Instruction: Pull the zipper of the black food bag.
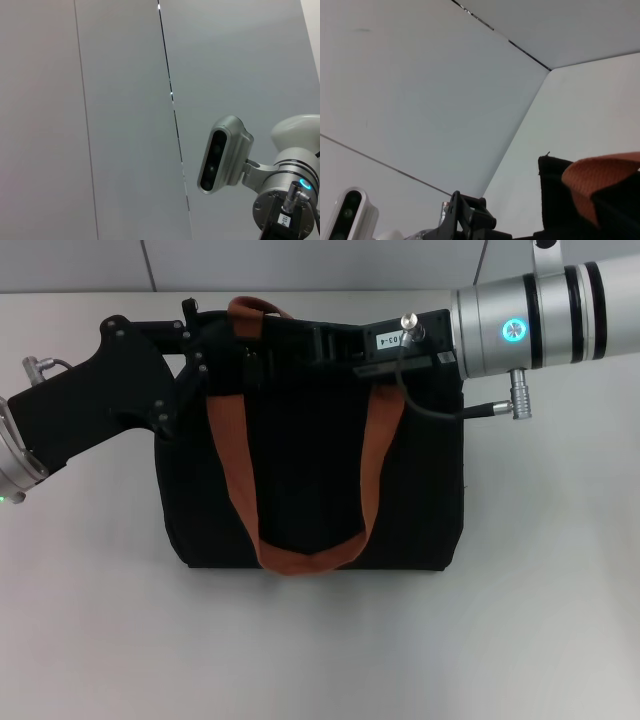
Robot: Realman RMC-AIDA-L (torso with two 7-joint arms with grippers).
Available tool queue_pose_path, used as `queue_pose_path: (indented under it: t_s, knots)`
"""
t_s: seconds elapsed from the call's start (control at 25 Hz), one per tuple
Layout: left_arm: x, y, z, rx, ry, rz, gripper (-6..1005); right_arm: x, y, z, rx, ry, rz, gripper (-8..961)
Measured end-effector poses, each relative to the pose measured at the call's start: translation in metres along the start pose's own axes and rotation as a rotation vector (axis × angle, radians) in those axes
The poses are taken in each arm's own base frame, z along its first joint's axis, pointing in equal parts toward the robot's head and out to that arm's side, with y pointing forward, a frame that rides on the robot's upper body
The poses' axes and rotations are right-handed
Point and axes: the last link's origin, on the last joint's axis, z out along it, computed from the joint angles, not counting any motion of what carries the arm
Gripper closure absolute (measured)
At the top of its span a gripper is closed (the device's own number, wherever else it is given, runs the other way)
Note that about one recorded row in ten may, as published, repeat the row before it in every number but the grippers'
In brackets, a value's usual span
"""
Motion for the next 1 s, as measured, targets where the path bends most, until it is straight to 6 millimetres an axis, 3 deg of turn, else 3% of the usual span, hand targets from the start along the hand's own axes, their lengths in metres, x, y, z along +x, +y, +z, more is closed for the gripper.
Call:
queue_pose_path:
  t_s: [0.12, 0.28, 1.0]
  knots:
    - [0.0, 0.0, 0.0, -0.001, 0.001, 0.0, 947, 0.0, 0.0, 0.001, 0.003, 0.002, -0.004, 757]
    - [0.001, 0.0, 0.0, 0.003, 0.006, 0.0, 946, 0.0, 0.0, 0.0, 0.005, -0.001, -0.019, 862]
    - [0.001, -0.006, 0.001, 0.038, 0.01, 0.002, 943, 0.0, -0.008, -0.015, 0.047, -0.048, -0.049, 952]
